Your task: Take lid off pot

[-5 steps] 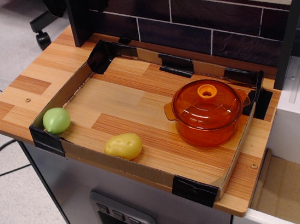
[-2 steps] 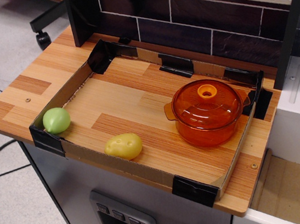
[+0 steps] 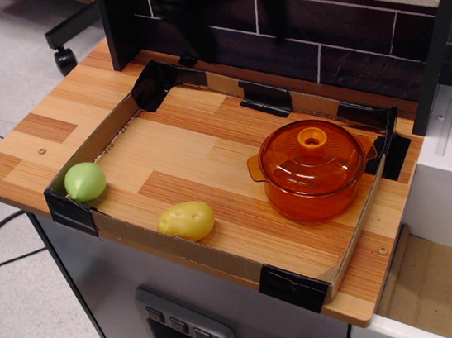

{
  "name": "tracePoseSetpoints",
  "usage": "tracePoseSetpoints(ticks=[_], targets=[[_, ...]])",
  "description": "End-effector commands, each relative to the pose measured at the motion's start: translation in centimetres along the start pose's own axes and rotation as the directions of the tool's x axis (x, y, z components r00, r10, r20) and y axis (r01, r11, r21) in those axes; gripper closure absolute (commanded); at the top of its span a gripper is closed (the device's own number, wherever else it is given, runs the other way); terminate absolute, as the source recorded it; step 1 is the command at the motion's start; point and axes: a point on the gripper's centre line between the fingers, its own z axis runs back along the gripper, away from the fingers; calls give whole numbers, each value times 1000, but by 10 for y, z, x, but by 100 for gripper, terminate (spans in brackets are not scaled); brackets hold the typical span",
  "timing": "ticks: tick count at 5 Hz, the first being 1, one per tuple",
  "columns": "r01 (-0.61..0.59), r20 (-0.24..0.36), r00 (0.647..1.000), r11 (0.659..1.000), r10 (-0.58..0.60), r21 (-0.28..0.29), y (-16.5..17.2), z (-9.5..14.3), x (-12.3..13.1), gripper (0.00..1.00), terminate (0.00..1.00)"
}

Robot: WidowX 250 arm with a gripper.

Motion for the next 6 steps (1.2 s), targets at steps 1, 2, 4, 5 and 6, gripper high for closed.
tracePoseSetpoints(ticks=[1,2,4,5,6], targets=[[-23,116,993,997,14,77,-39,-23,-11,0,0],[-24,120,993,993,10,115,-43,-38,-16,0,0],[-51,109,993,988,35,147,-31,-50,-12,0,0],[-63,88,995,981,48,183,-21,-62,-9,0,0],[-65,79,996,979,51,192,-17,-71,-8,0,0]])
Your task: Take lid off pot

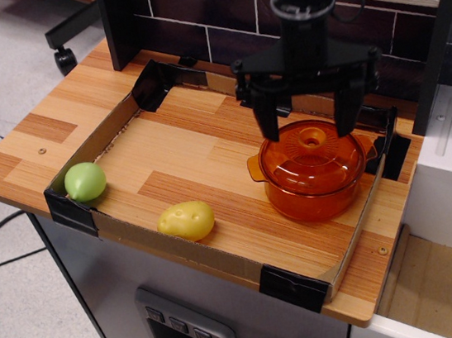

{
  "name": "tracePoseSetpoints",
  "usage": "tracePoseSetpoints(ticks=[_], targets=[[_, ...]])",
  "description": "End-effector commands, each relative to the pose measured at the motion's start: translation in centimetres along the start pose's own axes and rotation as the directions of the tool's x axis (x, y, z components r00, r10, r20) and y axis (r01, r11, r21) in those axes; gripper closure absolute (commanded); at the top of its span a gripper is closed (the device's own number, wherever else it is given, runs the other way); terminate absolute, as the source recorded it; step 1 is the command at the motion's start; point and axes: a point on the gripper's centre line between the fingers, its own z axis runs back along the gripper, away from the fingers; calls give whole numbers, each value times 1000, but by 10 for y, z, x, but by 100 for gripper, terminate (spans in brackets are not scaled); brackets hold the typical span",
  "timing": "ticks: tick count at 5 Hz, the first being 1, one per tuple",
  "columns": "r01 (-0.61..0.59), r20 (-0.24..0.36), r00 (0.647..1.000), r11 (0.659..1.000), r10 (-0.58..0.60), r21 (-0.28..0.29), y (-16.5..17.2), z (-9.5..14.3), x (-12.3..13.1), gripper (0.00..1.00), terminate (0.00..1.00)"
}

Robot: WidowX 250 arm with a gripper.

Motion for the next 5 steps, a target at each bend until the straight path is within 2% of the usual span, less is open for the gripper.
tracePoseSetpoints(ticks=[1,2,4,5], targets=[[-18,13,1000,1000,18,15,0,-6,2,0,0],[-9,4,1000,1000,9,-8,-1,-2,-2,100,0],[-17,28,999,1000,17,-16,-4,3,0,100,0],[-32,42,998,998,35,-53,-10,15,8,100,0]])
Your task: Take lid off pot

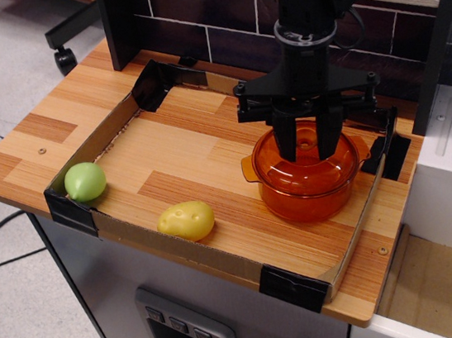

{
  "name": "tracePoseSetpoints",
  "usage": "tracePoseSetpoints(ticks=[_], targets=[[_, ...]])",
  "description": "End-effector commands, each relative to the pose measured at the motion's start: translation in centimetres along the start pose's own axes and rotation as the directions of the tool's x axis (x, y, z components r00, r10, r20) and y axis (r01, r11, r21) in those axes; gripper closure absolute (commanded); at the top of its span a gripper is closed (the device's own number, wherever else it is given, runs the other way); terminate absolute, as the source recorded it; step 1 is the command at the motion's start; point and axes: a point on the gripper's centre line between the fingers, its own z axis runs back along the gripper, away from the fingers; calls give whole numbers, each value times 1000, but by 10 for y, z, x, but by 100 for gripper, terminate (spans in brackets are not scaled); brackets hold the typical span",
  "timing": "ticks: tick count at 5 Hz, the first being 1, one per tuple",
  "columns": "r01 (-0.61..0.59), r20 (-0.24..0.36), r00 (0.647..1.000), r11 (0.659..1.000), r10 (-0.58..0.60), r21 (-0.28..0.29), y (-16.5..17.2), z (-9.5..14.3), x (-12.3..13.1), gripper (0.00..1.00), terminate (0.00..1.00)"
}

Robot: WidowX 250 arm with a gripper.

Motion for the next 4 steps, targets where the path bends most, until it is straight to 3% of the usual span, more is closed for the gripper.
tracePoseSetpoints(ticks=[1,2,4], targets=[[-46,69,996,992,54,-117,-13,48,25,100,0],[-53,75,995,989,64,-136,2,67,28,100,0],[-85,88,992,991,94,-102,55,68,34,100,0]])
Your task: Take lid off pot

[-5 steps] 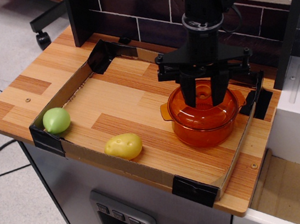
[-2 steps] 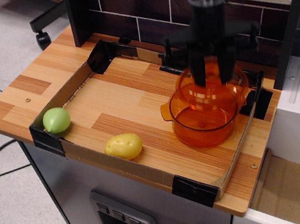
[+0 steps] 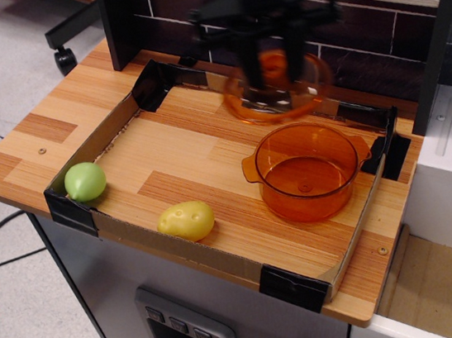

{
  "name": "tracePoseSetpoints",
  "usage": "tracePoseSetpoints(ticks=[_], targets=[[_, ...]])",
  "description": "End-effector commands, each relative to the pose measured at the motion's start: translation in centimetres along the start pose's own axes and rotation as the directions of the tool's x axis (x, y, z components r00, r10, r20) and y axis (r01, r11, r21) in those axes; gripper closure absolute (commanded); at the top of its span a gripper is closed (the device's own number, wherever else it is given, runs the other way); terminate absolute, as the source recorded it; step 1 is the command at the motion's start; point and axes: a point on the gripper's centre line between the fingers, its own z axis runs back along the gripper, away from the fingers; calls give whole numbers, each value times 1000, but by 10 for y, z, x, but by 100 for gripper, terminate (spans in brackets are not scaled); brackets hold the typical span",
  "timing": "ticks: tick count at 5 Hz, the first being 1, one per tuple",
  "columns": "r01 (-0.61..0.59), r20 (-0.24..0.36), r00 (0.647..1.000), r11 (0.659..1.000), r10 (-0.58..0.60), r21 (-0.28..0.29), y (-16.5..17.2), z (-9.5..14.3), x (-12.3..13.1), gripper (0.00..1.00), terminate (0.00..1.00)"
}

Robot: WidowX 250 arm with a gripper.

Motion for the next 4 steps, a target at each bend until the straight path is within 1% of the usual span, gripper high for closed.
tracePoseSetpoints(ticks=[1,2,4], targets=[[-3,39,999,1000,2,30,55,5,15,100,0],[-44,17,999,998,43,43,68,-2,30,100,0],[-117,32,993,990,115,77,73,-22,63,100,0]])
